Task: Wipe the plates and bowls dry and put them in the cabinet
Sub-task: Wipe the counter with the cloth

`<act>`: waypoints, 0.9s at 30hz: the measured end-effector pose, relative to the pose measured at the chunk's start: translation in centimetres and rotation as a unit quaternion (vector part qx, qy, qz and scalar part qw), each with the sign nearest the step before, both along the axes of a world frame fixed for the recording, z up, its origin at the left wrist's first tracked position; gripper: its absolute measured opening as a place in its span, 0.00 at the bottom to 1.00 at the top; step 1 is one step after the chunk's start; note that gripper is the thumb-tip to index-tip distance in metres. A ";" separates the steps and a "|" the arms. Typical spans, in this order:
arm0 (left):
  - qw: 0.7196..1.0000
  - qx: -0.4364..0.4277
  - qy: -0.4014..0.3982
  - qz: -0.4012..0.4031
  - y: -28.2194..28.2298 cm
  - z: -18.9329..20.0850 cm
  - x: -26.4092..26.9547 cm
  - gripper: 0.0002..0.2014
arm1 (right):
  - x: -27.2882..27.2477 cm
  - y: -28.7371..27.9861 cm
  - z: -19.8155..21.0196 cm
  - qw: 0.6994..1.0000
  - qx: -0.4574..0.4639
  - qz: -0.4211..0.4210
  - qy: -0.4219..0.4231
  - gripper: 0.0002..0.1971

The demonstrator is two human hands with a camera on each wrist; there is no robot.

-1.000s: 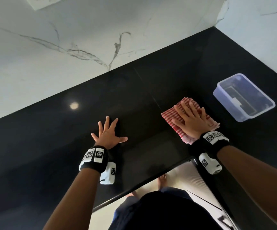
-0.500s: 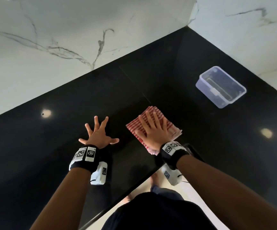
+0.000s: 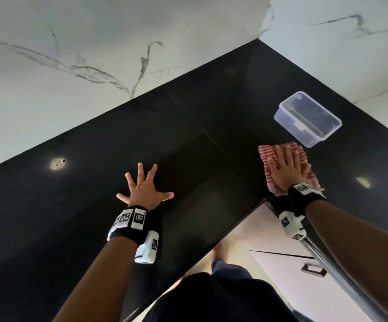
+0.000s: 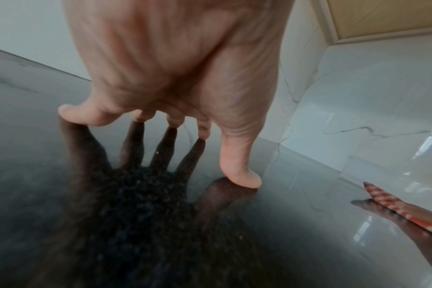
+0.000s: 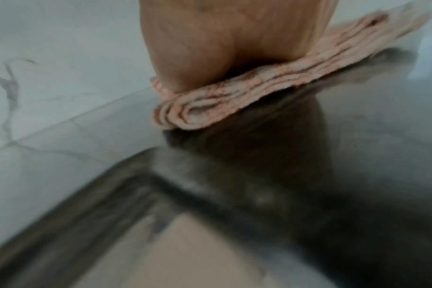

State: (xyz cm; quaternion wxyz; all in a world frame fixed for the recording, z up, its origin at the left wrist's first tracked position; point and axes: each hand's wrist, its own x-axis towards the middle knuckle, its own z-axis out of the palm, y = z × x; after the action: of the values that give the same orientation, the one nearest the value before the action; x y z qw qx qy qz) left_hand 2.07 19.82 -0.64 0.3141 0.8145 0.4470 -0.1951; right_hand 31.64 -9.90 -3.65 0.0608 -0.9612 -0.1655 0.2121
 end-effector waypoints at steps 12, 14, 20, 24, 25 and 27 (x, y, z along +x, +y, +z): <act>0.998 0.057 -0.012 -0.014 1.6 0.8 0.5 0.46 | -18.5 8.3 -2.5 0.922 0.059 0.380 -0.042 0.37; 0.997 0.075 -0.014 -0.006 2.4 1.0 0.9 0.44 | -17.2 6.8 -2.1 0.900 0.057 0.430 -0.045 0.35; 0.998 0.043 0.009 0.052 4.6 -0.2 -0.8 0.58 | -5.5 4.0 -0.4 0.965 0.038 0.256 -0.052 0.33; 0.998 0.042 0.010 0.055 4.6 -0.6 -1.0 0.60 | 2.9 3.7 1.0 0.991 -0.024 0.129 -0.003 0.43; 0.997 0.044 0.011 0.056 4.7 -0.6 -0.9 0.60 | 3.7 5.0 1.1 0.997 -0.012 0.064 0.040 0.42; 0.997 0.048 0.017 0.049 4.8 -0.4 -0.5 0.61 | 3.5 7.8 0.8 0.999 -0.011 0.020 0.040 0.42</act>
State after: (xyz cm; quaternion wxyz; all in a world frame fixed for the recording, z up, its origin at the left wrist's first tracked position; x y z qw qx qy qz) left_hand 1.57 24.63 -1.05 0.2764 0.8023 0.5007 -0.1711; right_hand 35.19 -2.07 -2.89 0.0528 -0.9490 -0.1803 0.2530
